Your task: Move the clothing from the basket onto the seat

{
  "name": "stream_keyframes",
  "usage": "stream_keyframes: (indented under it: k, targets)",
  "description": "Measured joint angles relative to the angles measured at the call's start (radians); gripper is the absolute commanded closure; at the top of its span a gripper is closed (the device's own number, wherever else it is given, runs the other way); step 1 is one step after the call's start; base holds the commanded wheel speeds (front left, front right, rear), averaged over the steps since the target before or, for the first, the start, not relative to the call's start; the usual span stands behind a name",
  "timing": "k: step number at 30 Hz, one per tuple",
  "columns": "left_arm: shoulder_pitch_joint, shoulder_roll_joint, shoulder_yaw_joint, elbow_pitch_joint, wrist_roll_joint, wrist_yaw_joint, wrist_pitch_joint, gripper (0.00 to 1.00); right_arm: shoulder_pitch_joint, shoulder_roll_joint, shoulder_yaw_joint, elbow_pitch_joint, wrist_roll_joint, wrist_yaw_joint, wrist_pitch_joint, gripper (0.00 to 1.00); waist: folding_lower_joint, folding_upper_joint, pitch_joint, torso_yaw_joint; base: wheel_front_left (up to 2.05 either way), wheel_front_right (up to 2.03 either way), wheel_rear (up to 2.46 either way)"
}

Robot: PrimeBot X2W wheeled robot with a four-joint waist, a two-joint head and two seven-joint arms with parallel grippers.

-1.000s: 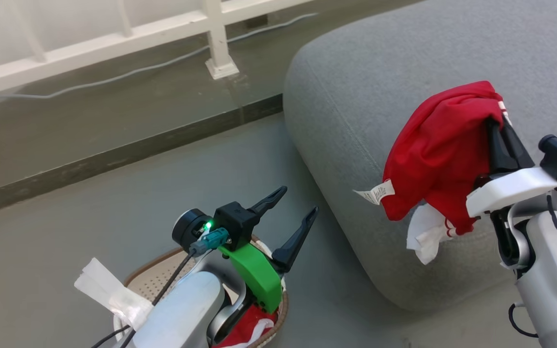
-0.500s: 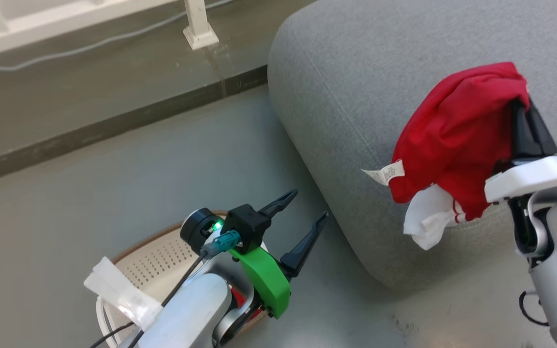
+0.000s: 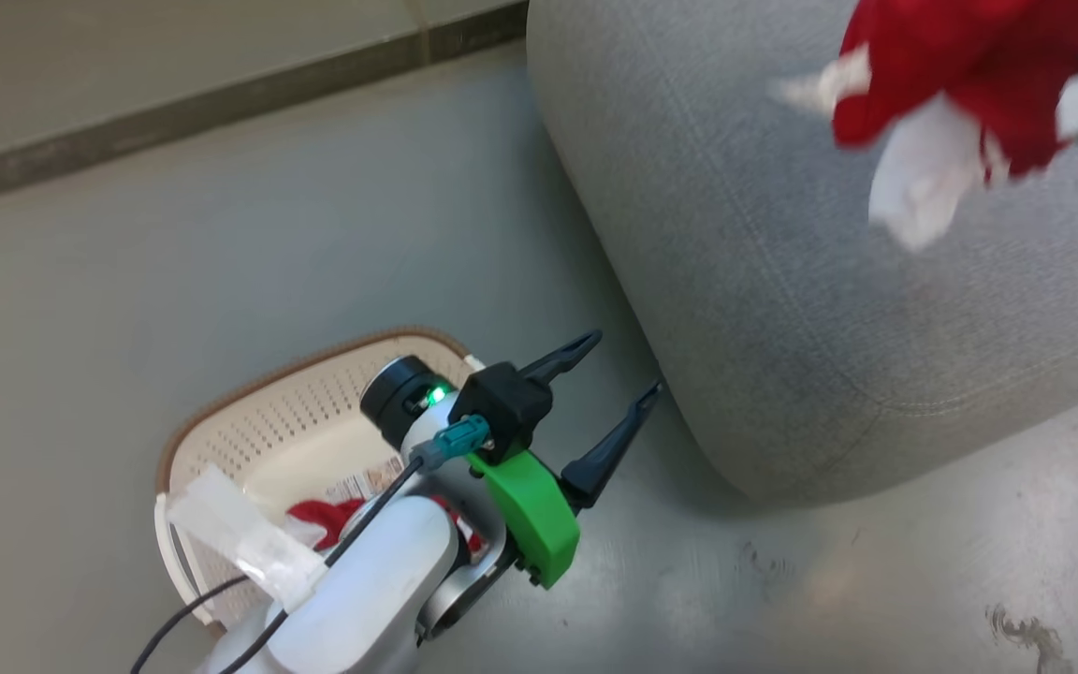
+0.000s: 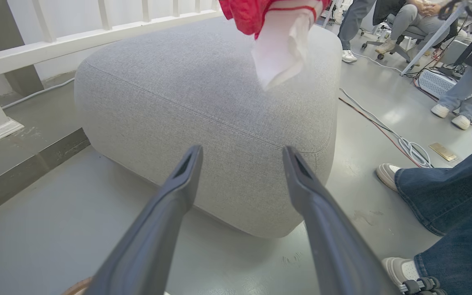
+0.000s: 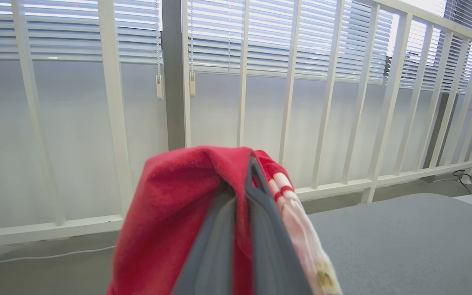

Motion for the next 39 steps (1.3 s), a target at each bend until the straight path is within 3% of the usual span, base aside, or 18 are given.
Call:
stream_keyframes:
  k: [24, 28, 33, 39]
  targets:
    - [-0.184, 0.042, 0.012, -0.177, 0.081, 0.01, 0.091, 0.0, -0.378, -0.213, -0.19, 0.177, 0.022, -0.052, 0.1, 1.0, 0.0001, 0.0, 0.333, 0.115, 0.0, 0.0, 0.0]
    - [-0.211, 0.063, 0.017, -0.2, 0.117, 0.011, 0.1, 0.0, -0.392, -0.199, -0.198, 0.219, 0.031, -0.056, 0.098, 1.0, 0.0001, 0.0, 0.392, 0.127, 0.0, 0.0, 0.0]
    - [-0.23, 0.078, 0.018, -0.203, 0.122, 0.01, 0.105, 0.0, -0.373, -0.112, -0.181, 0.314, 0.035, -0.057, 0.053, 1.0, 0.0001, 0.0, 0.466, 0.135, 0.0, 0.0, 0.0]
    - [-0.233, 0.089, 0.019, -0.203, 0.122, 0.009, 0.103, 0.0, -0.35, -0.065, -0.177, 0.378, 0.048, -0.064, 0.007, 1.0, 0.0001, -0.0001, 0.503, 0.137, 0.0, 0.0, 0.0]
